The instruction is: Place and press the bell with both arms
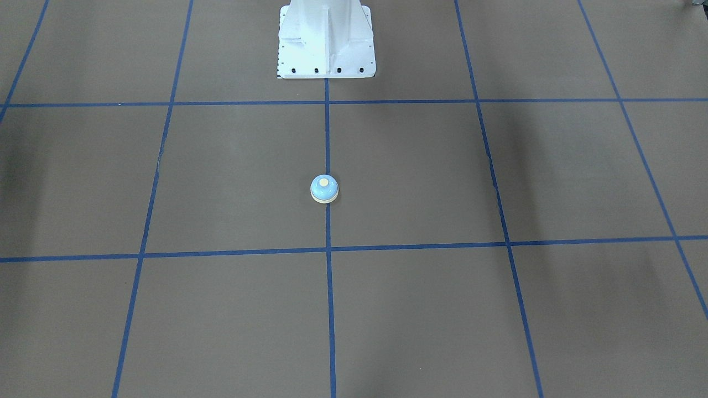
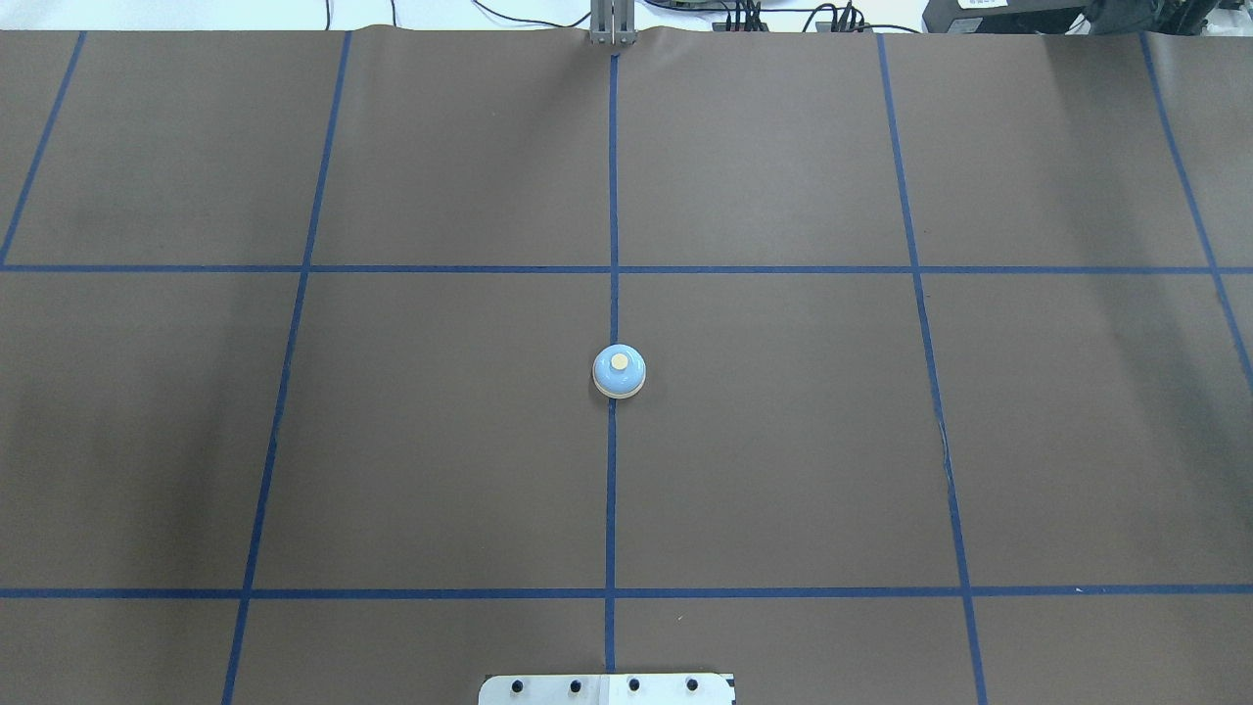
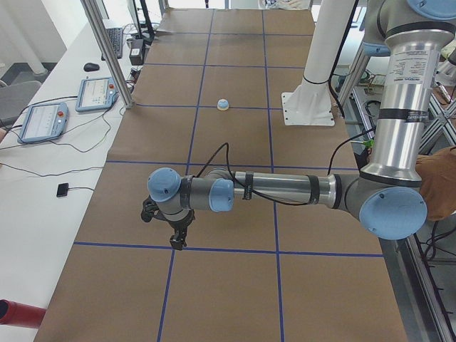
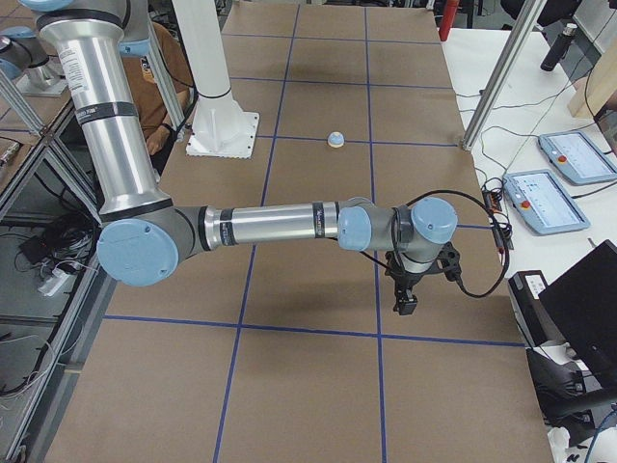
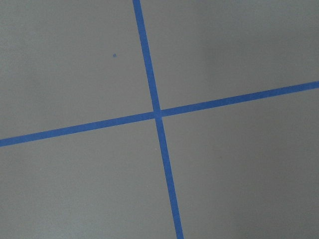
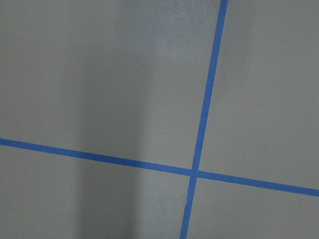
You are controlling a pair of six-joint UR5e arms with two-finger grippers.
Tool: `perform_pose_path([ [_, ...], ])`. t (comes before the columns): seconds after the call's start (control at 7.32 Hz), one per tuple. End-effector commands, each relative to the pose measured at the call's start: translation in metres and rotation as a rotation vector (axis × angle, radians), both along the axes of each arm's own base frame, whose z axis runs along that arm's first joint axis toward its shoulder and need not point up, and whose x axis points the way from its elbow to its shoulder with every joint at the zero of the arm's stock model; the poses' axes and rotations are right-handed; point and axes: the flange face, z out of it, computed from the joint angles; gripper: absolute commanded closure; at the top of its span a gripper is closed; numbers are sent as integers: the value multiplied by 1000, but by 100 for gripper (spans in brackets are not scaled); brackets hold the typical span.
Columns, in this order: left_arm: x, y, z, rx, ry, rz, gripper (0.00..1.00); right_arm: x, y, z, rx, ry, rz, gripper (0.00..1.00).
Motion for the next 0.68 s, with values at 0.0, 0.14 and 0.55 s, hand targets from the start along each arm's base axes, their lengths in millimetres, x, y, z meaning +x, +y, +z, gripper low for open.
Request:
perform_pose_path([
  [0.0, -1, 5, 1, -9, -2, -10, 0, 1, 20, -18, 1, -3, 12, 0],
  [0.14, -2, 6, 4, -6, -7, -10, 0, 2, 31, -17, 4, 0, 4, 0],
  [0.55, -1, 5, 5, -2, -7, -4, 0, 10, 71, -23, 32, 17, 15, 0],
])
